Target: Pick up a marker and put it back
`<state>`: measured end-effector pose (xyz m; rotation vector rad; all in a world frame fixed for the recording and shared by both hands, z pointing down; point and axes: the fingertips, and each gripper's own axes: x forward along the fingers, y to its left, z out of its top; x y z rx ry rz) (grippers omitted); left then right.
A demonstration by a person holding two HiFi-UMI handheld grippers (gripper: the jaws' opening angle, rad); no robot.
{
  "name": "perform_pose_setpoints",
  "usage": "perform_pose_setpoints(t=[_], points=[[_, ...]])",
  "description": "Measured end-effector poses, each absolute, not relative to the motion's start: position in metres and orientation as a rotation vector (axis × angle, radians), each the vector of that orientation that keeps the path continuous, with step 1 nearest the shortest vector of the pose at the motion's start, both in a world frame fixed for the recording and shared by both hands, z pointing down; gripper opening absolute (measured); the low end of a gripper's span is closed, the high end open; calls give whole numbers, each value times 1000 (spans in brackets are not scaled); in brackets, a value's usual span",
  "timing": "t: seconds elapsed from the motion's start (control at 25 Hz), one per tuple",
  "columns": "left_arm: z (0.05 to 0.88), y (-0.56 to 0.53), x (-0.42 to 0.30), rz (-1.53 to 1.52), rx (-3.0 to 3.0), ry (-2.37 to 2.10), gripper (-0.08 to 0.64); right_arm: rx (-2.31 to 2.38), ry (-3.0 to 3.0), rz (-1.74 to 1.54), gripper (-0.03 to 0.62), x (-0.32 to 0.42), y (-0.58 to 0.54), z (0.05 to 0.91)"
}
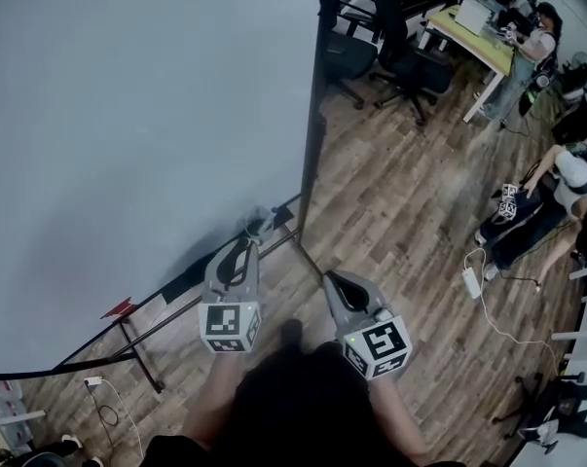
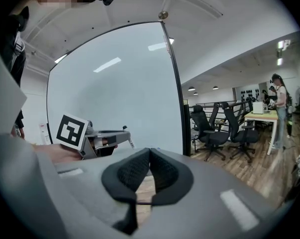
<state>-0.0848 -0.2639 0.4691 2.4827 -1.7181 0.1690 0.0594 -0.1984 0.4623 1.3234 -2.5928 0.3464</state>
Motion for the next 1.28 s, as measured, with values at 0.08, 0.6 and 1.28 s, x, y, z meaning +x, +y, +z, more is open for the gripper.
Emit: perform_pose_setpoints(t=[0.08, 0.6, 1.28], points=[[470, -273, -86, 165, 2478, -1732, 77, 1312, -2589, 345, 3, 60, -203, 462], [500, -319, -92, 147, 2402, -1806, 77, 1227, -2564, 330, 3, 56, -223, 465], [549, -337, -81, 266, 2398, -1766, 77, 1259, -2529, 386, 3, 62, -222, 478]])
